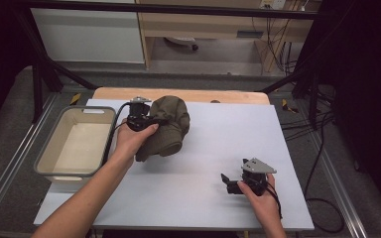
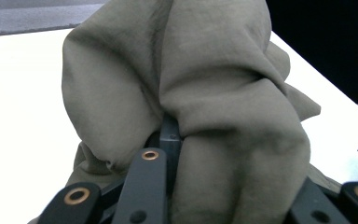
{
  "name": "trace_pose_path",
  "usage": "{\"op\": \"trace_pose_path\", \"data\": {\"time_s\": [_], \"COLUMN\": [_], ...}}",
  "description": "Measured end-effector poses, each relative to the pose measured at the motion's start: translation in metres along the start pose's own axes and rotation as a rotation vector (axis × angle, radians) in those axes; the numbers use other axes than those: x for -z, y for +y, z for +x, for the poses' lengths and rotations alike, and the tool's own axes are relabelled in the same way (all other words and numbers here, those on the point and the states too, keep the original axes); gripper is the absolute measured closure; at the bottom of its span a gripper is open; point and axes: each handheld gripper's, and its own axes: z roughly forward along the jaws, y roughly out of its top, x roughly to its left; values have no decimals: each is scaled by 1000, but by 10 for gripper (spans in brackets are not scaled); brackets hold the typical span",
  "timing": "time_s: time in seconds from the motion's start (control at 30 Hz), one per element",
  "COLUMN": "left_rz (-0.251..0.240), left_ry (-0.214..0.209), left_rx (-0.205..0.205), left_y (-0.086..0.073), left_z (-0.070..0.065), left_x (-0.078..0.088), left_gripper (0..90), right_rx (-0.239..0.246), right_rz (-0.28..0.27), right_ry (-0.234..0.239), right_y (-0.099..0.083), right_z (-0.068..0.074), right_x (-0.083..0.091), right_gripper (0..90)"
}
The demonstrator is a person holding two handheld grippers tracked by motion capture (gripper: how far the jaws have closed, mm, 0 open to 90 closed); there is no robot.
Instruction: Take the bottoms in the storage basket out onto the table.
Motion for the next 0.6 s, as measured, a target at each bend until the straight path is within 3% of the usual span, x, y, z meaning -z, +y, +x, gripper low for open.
{"op": "trace_pose_path", "data": {"time_s": [0.6], "left_rz": [15], "left_ry": [-19], "left_rx": [-7], "left_y": [-8], "left_z": [-9], "left_x": [-13], "left_gripper": [720], "right_rx": [10], "right_rz": [3], "right_ry": [-1], "right_y": [0], "right_z": [0], "right_x": [0], "right_gripper": [26]}}
